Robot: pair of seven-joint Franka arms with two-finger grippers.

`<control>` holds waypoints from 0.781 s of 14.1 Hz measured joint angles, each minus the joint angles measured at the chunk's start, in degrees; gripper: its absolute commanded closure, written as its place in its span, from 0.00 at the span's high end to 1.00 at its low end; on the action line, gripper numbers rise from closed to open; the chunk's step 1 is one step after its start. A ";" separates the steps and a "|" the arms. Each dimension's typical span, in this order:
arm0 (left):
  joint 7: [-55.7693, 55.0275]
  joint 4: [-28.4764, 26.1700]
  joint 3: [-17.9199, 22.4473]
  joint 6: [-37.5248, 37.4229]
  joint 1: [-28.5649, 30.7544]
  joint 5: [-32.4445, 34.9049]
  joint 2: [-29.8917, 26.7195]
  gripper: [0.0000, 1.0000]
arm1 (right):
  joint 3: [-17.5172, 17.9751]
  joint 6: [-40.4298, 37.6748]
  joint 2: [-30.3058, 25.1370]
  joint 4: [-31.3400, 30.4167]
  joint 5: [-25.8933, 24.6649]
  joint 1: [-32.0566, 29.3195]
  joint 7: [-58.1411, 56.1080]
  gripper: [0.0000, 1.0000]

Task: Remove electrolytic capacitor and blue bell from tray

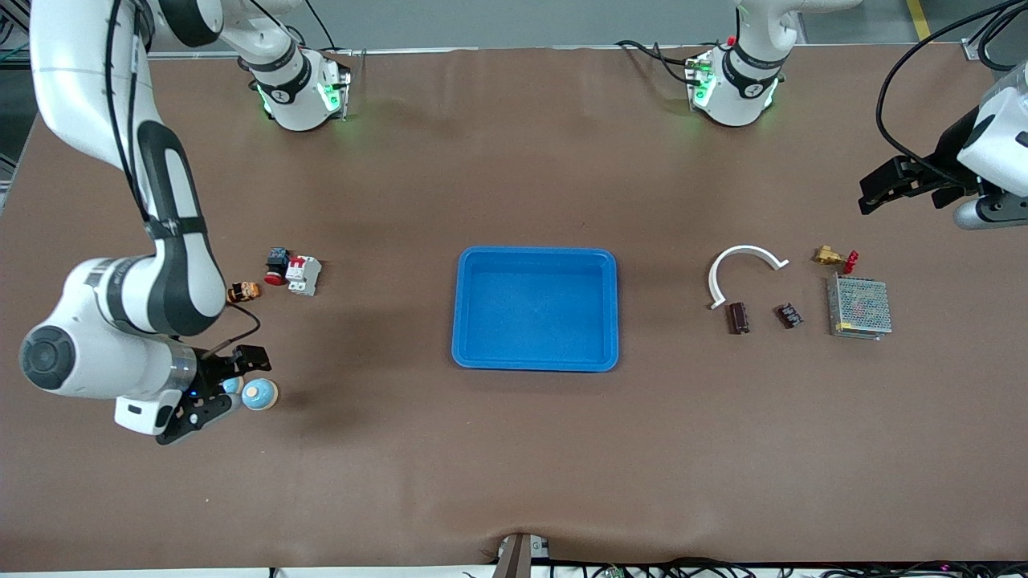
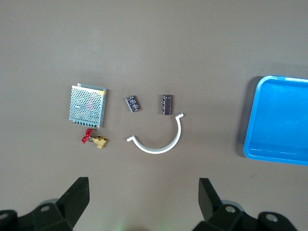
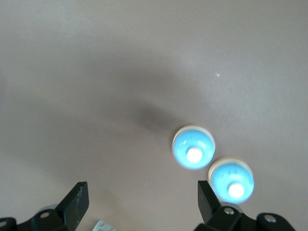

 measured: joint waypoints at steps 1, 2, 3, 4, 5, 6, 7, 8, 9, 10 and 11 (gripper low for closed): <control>0.00 0.01 0.00 0.01 0.00 0.00 0.00 1.00 | 0.01 -2.31 -1.77 -0.01 0.00 0.21 2.49 1.00; 0.00 0.03 0.00 0.01 0.00 0.00 0.00 1.00 | 0.01 -4.61 -3.59 -0.03 -0.01 0.38 4.92 1.00; 0.00 0.04 0.00 0.02 0.00 0.00 0.00 1.00 | 0.01 -6.80 -5.50 -0.11 -0.01 0.48 6.80 1.00; 0.00 0.05 0.00 0.02 0.00 0.00 0.00 1.00 | 0.00 -8.55 -7.34 -0.25 -0.02 0.51 8.04 1.00; 0.00 0.07 0.00 0.03 0.00 0.00 0.00 1.00 | -0.06 -10.20 -9.27 -0.54 -0.03 0.51 9.13 1.00; 0.00 0.10 0.00 0.04 0.00 0.00 -0.01 1.00 | -0.16 -11.66 -11.15 -1.11 -0.12 0.50 10.51 1.00; 0.00 0.13 0.00 0.04 0.00 0.00 -0.02 1.00 | -0.23 -12.65 -13.18 -2.05 -0.69 0.50 12.33 1.00; 0.00 0.15 0.00 0.04 0.00 0.00 -0.02 1.00 | -0.25 -13.11 -15.29 -3.44 -1.84 0.51 14.23 1.00; 0.00 0.18 0.00 0.04 0.00 0.00 -0.03 1.00 | -0.24 -13.29 -17.64 -5.34 -3.05 0.51 15.82 1.00; 0.00 0.20 0.00 0.04 0.01 0.00 -0.04 1.00 | -0.24 -13.35 -20.07 -7.54 -3.71 0.51 16.81 1.00; 0.00 0.22 0.00 0.04 0.01 0.00 -0.04 1.00 | -0.25 -13.37 -22.56 -9.78 -4.10 0.51 17.35 1.00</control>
